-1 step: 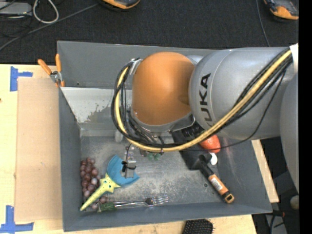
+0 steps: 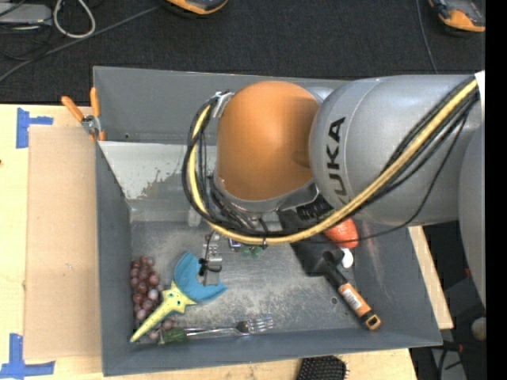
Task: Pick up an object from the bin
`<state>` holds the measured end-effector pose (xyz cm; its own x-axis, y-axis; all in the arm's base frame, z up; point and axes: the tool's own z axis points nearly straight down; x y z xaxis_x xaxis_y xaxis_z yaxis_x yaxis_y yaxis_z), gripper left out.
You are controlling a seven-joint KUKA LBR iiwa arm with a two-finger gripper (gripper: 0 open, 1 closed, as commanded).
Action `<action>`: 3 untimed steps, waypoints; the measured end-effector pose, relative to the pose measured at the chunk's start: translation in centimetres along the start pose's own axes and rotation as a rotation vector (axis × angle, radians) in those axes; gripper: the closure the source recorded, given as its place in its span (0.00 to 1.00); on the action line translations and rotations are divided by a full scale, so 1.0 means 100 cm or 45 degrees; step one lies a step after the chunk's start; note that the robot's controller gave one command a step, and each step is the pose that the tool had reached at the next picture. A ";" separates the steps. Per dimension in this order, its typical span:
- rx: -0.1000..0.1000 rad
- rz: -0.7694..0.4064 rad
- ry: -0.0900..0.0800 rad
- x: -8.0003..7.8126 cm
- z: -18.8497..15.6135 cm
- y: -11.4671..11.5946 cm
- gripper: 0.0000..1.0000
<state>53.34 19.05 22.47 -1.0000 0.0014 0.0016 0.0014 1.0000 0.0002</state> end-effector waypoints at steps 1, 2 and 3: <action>-0.001 -0.181 -0.002 0.012 0.059 0.001 0.00; -0.001 -0.481 -0.002 0.032 0.071 0.013 0.00; 0.001 -0.574 0.008 0.022 0.124 0.004 0.00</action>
Offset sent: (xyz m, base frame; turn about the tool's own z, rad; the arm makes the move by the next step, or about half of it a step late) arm -0.0312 0.0125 -0.0696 -0.3756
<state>51.09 19.48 10.04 -0.9007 -0.4343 0.0078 -0.4343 0.9008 0.0018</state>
